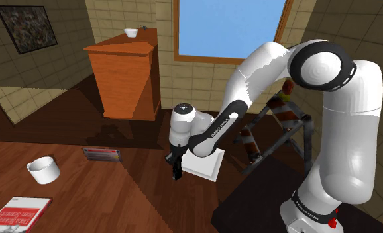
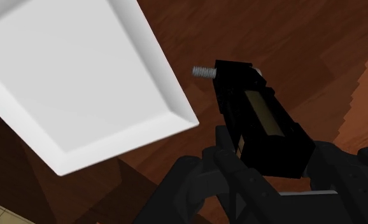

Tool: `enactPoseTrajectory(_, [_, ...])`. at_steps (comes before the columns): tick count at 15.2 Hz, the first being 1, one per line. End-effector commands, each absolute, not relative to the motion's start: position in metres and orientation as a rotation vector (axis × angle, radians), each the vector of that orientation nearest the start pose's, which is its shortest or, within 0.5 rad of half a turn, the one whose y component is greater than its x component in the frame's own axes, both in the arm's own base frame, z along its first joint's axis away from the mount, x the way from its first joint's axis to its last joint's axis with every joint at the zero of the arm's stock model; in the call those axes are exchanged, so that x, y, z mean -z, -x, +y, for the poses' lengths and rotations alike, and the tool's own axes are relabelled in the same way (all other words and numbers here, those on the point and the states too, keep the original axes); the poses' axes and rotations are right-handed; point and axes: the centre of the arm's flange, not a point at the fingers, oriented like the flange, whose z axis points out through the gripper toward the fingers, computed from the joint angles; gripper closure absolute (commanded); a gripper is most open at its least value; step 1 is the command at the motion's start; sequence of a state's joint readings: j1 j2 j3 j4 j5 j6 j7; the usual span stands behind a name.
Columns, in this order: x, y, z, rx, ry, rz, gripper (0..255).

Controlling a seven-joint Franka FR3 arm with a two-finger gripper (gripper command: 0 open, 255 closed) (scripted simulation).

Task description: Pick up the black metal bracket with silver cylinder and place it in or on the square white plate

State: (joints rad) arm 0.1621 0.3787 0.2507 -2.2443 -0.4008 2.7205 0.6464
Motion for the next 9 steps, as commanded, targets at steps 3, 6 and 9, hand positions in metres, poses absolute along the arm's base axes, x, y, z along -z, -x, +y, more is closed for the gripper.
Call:
enactPoseTrajectory(3, [-0.233,-0.499,0.237,0.239,3.148,-0.159,255])
enactPoseTrajectory(6, [-0.249,-0.499,0.237,0.239,3.148,-0.159,255])
enactPoseTrajectory(9, [-0.265,-0.499,0.237,0.239,3.148,-0.159,255])
